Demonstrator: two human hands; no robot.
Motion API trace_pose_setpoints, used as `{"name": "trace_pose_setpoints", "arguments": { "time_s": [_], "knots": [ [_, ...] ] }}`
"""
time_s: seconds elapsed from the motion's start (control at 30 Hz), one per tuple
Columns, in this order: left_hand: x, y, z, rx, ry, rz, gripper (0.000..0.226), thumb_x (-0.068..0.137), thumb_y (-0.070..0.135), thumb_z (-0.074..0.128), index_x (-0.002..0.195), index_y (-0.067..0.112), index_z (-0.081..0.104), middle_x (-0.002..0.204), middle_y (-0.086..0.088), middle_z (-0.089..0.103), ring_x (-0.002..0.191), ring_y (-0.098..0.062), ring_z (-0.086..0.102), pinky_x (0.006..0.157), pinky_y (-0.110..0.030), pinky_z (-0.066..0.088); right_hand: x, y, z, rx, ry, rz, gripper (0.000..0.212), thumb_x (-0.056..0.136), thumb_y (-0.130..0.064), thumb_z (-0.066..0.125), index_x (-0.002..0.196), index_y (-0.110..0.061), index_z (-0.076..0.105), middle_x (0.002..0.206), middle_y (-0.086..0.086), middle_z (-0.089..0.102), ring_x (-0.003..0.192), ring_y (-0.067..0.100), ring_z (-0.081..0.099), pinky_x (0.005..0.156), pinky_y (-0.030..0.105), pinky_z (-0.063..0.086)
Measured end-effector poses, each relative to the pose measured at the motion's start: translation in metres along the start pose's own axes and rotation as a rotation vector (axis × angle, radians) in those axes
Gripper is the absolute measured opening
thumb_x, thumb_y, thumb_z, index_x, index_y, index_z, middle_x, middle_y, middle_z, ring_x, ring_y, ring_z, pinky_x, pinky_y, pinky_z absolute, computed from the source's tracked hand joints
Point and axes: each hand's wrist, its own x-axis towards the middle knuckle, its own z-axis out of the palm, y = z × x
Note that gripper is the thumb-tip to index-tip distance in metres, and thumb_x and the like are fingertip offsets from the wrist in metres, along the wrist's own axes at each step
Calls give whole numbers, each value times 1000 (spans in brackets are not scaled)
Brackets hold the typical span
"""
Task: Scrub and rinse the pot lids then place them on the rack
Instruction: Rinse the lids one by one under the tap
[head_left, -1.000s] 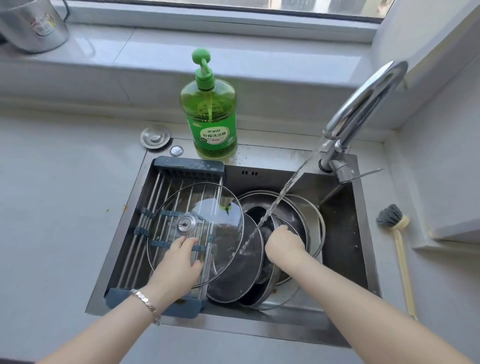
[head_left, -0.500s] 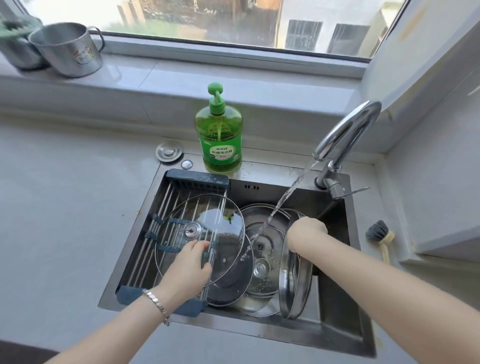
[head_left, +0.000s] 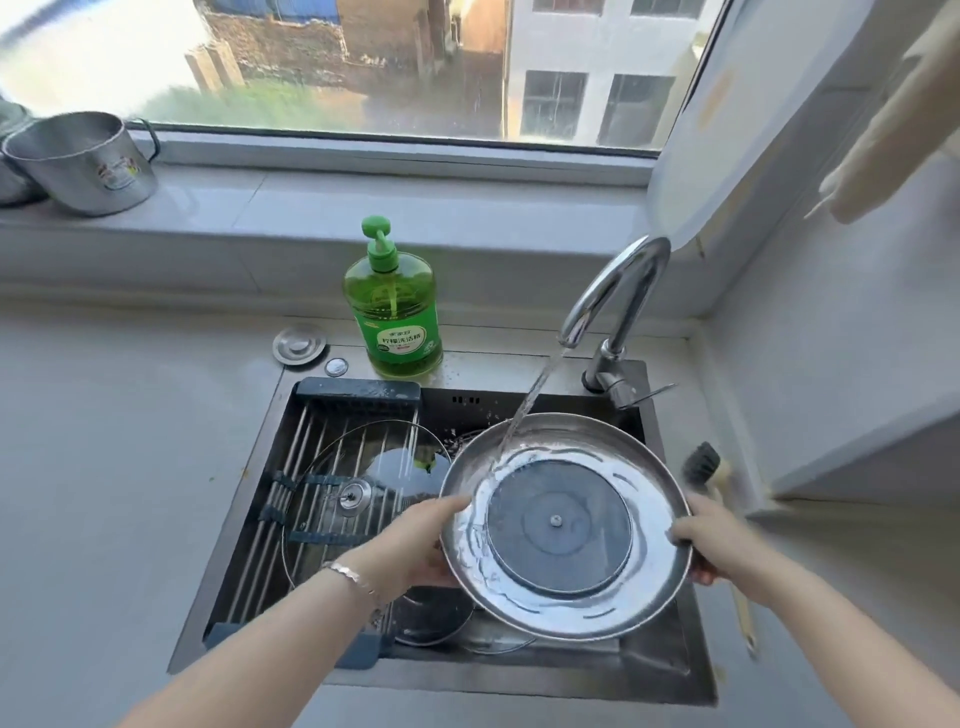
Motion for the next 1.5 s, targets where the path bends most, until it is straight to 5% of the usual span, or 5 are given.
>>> {"name": "trace_pose_setpoints", "arguments": {
  "time_s": [0.17,0.27,0.77,1.2,1.5],
  "knots": [
    [1,8,0,-161,-22,119,18,100,15,41,114,25,48,93,-17,73,79,-30,71,72,-47,57,13,11,27,-182,102,-144,31,91,-6,44,122,-8,45,104,12,63,93,23,59,72,30,46],
    [-1,12,3,-177,31,220,19,99,13,43,107,29,49,76,-5,75,66,-25,72,67,-42,57,21,2,51,-787,380,-200,67,99,-37,31,148,-4,-1,155,22,5,144,32,4,117,39,8],
    [-14,23,5,-287,149,455,20,98,12,45,109,22,59,92,-9,74,74,-29,70,65,-45,59,43,-47,94,-880,78,-797,100,63,-79,-23,144,-19,-20,149,-2,-30,137,10,-30,115,30,-15],
    [-13,41,20,-347,257,550,23,99,12,40,111,20,58,115,-11,65,110,-29,61,96,-45,47,16,-78,119,-795,-171,-1233,58,94,-39,10,147,-18,1,154,-5,-4,140,5,-14,113,24,-18],
    [-15,45,12,-255,281,671,23,100,8,37,114,15,55,94,-10,66,65,-19,70,55,-32,58,26,15,70,-835,-167,-1232,40,99,-30,36,135,-18,48,143,-7,44,136,10,35,113,30,28]
  ]
}}
